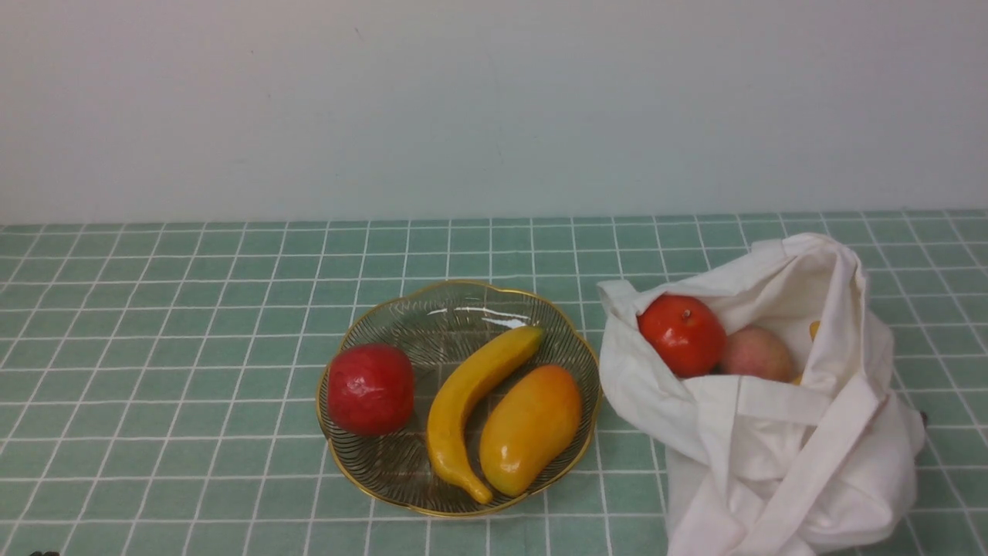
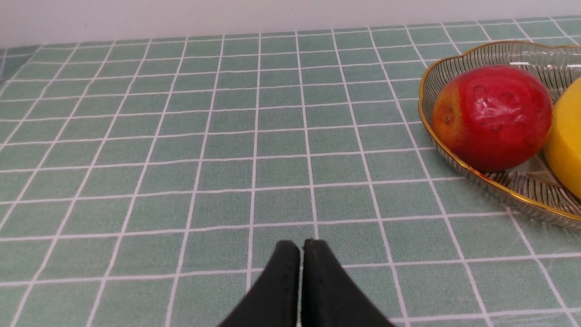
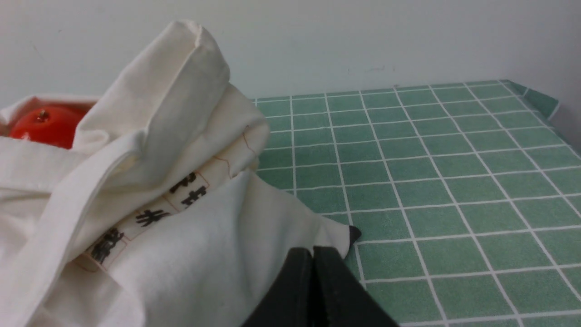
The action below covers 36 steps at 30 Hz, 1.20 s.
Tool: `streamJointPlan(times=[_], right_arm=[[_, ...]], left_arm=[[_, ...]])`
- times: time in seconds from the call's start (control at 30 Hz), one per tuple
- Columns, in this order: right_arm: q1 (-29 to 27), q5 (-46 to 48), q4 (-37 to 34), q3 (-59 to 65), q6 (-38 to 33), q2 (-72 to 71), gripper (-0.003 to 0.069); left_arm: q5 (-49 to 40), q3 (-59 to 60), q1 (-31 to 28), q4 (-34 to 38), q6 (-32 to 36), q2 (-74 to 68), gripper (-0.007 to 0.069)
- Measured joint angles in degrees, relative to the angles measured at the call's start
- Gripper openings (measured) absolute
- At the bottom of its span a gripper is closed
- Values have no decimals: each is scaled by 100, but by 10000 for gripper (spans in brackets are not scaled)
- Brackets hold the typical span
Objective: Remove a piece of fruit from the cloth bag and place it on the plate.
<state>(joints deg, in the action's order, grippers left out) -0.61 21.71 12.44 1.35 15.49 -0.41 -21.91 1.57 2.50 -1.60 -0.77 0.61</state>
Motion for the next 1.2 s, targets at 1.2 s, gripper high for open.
streamJointPlan(times=[1.2], right_arm=[[-118, 5, -10, 0, 0, -4, -15]], left_arm=[[0, 0, 0, 0, 0, 0, -8]])
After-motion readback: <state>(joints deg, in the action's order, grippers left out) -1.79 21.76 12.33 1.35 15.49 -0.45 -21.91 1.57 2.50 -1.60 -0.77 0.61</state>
